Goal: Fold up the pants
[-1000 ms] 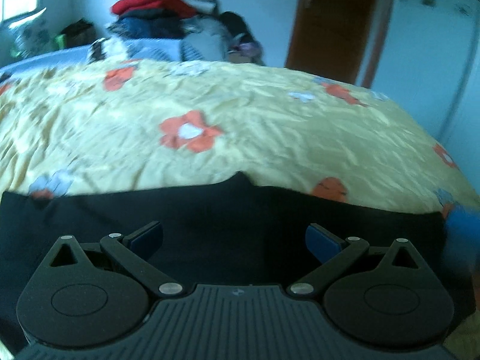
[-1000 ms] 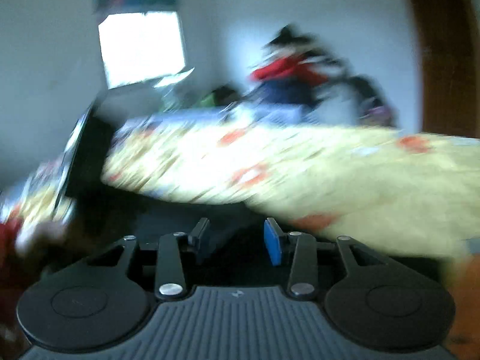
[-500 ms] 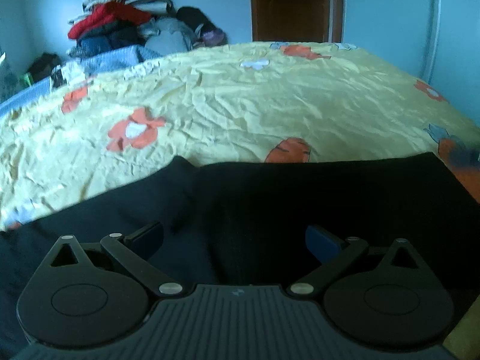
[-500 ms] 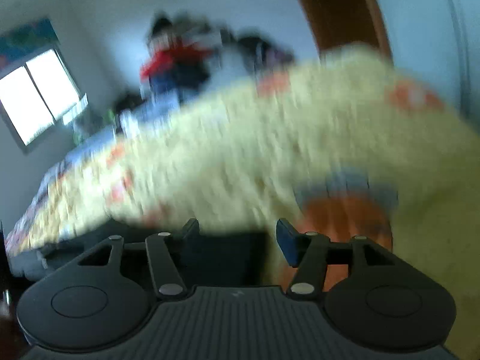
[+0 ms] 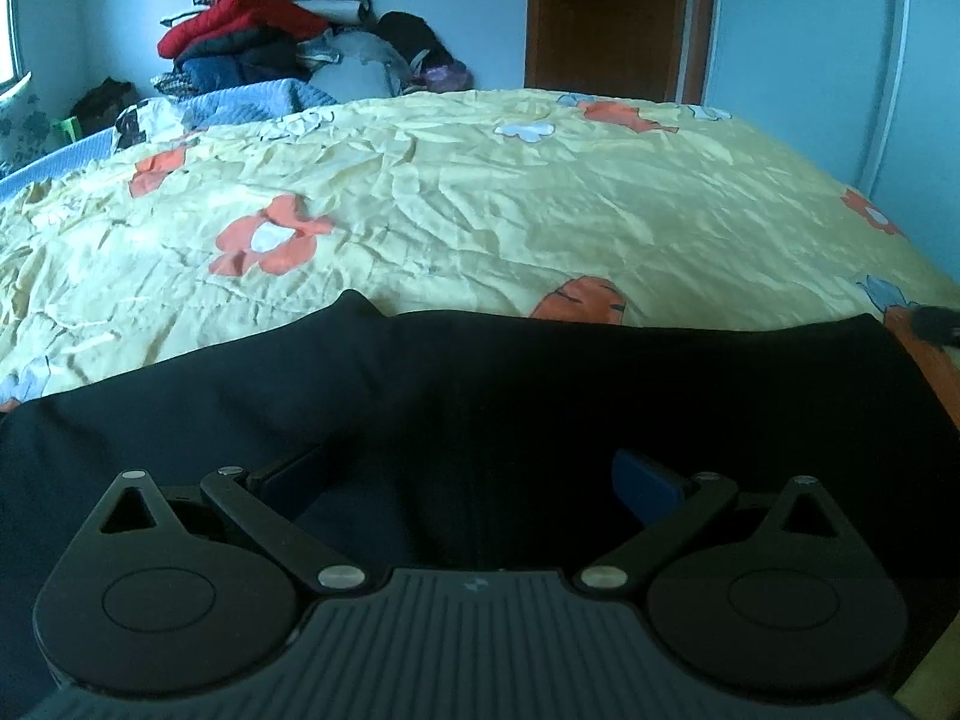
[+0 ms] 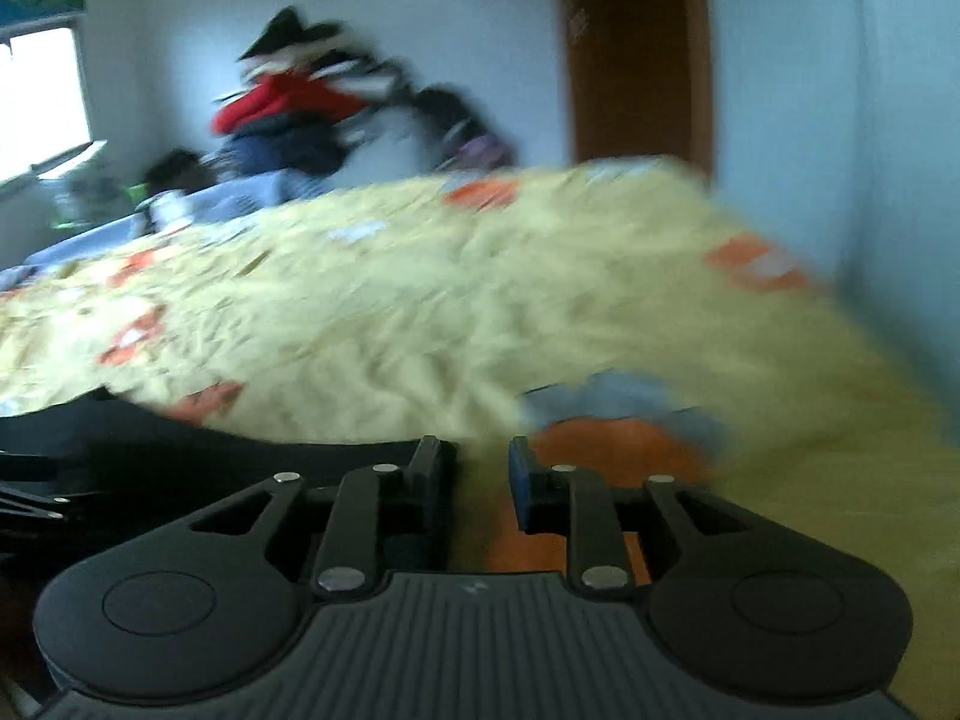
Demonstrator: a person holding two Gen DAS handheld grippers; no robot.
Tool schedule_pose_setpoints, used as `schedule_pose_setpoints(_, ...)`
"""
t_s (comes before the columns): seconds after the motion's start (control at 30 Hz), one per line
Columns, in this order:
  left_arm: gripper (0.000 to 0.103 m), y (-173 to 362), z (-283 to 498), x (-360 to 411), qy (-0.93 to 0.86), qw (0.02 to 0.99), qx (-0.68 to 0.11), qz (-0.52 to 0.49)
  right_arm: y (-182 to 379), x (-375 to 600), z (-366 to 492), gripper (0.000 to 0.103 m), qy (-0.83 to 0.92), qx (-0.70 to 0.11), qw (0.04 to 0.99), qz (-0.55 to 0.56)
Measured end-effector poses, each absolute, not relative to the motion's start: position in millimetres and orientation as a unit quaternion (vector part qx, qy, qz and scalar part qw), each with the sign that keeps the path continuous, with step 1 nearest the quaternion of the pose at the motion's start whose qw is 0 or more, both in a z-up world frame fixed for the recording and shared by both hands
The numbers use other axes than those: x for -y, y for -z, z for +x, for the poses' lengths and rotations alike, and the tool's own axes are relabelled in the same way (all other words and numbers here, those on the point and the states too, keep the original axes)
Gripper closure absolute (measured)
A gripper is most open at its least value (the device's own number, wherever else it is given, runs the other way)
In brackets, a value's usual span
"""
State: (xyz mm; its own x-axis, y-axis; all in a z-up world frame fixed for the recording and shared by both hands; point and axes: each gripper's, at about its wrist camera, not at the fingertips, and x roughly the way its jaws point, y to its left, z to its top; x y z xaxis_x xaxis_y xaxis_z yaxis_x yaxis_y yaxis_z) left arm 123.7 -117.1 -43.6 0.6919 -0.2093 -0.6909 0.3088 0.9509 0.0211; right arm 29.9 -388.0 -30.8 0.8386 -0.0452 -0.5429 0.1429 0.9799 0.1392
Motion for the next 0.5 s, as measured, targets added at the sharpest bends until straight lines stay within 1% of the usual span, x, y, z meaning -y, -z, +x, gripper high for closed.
schedule_pose_setpoints(0.07, 0.000, 45, 125, 116, 0.142, 0.917, -0.368, 0.058, 23, 381, 6, 0.079, -0.015, -0.270, 0.957, 0.108)
schedule_pose_setpoints(0.13, 0.000, 45, 126, 115, 0.140, 0.917, -0.369, 0.054, 32, 374, 0, 0.079, -0.086, -0.301, 0.940, 0.133)
schedule_pose_setpoints(0.2, 0.000, 45, 124, 116, 0.141, 0.917, -0.369, 0.054, 48, 366, 2, 0.080, -0.073, -0.345, 0.930, 0.101)
schedule_pose_setpoints(0.23, 0.000, 44, 124, 115, 0.142, 0.916, -0.370, 0.055, 53, 365, -1, 0.080, -0.063, -0.338, 0.935, 0.091)
schedule_pose_setpoints(0.3, 0.000, 42, 123, 113, 0.144, 0.915, -0.373, 0.057, 47, 366, 0, 0.079, -0.038, -0.340, 0.931, 0.126)
schedule_pose_setpoints(0.33, 0.000, 41, 123, 111, 0.143, 0.914, -0.376, 0.056, 42, 362, -1, 0.079, -0.040, -0.333, 0.934, 0.124)
schedule_pose_setpoints(0.4, 0.000, 39, 124, 106, 0.136, 0.913, -0.382, 0.046, 36, 341, 2, 0.079, -0.076, -0.331, 0.937, 0.087)
schedule_pose_setpoints(0.5, 0.000, 36, 124, 94, 0.125, 0.913, -0.386, 0.037, 47, 324, 14, 0.079, -0.078, -0.357, 0.929, 0.053)
